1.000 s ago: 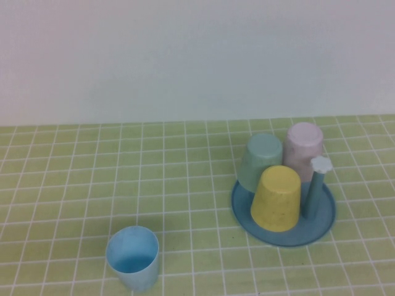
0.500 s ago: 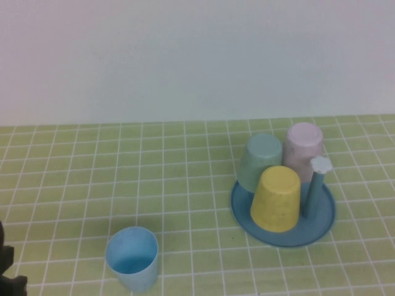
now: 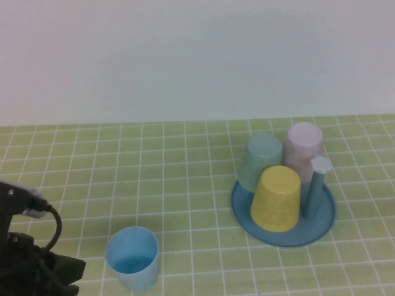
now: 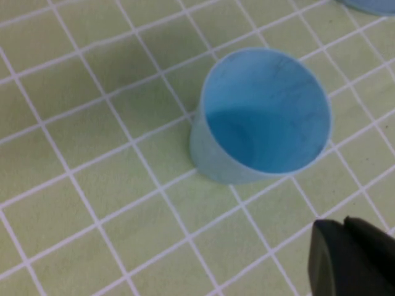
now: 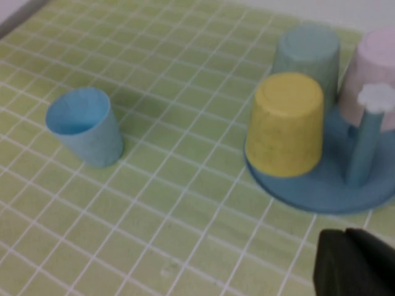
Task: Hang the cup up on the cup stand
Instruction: Pick up the cup from the table
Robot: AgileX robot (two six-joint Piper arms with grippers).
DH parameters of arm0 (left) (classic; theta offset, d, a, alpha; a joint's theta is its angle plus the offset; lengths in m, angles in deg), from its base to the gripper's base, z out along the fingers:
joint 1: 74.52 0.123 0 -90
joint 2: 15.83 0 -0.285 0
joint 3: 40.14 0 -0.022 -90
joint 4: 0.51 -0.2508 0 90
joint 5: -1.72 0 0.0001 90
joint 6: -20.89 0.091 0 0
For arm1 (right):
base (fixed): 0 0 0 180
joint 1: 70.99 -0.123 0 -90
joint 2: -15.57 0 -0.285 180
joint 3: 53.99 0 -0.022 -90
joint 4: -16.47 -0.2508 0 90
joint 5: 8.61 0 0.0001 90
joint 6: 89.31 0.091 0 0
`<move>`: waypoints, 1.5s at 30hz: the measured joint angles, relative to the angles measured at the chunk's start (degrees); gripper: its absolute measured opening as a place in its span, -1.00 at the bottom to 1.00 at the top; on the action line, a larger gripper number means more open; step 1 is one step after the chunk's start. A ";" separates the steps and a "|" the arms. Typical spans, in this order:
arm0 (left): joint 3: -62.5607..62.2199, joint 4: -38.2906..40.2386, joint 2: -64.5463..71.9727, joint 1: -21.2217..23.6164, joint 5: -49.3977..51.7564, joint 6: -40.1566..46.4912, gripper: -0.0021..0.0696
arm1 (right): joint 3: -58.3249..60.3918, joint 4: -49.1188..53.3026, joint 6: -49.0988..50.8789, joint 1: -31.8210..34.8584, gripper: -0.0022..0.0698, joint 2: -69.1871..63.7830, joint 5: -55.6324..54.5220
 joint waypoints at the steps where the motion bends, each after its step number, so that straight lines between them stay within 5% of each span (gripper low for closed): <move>1: 0.00 -0.26 0.69 0.00 -0.06 -0.32 -0.94 | -2.19 1.99 3.10 -0.09 -0.94 -2.22 2.59; 5: 0.00 -0.73 3.08 0.00 -1.56 -0.71 -0.76 | -7.39 5.06 9.59 -0.14 -0.94 -9.26 10.59; 12: -3.86 -0.74 9.63 0.00 -2.53 -0.85 0.05 | -8.14 3.15 8.89 -0.22 -0.94 -13.41 12.64; 22: -13.02 -2.60 22.60 -0.16 1.44 -0.98 0.02 | -8.14 2.70 8.21 -0.22 -0.94 -13.64 12.64; 27: -14.27 -6.22 26.71 -5.77 -0.41 -1.88 -0.10 | -8.14 2.67 8.21 -0.22 -0.94 -13.64 12.33; 34: -17.56 -22.04 31.66 -12.77 -4.17 -19.98 -0.13 | -8.14 2.67 8.12 -0.22 -0.94 -13.64 11.86; 39: -19.40 -23.81 35.33 -14.13 -3.80 -21.89 -0.14 | -8.14 2.56 7.99 -0.22 -0.94 -13.64 11.86; 42: -19.62 -22.52 36.95 -14.18 -4.17 -22.49 -0.29 | -8.14 2.56 7.44 -0.22 -0.94 -13.64 11.86; 45: -19.62 -22.17 37.51 -14.18 -4.31 -22.91 -0.69 | -8.14 2.56 6.14 -0.22 -0.94 -13.64 11.86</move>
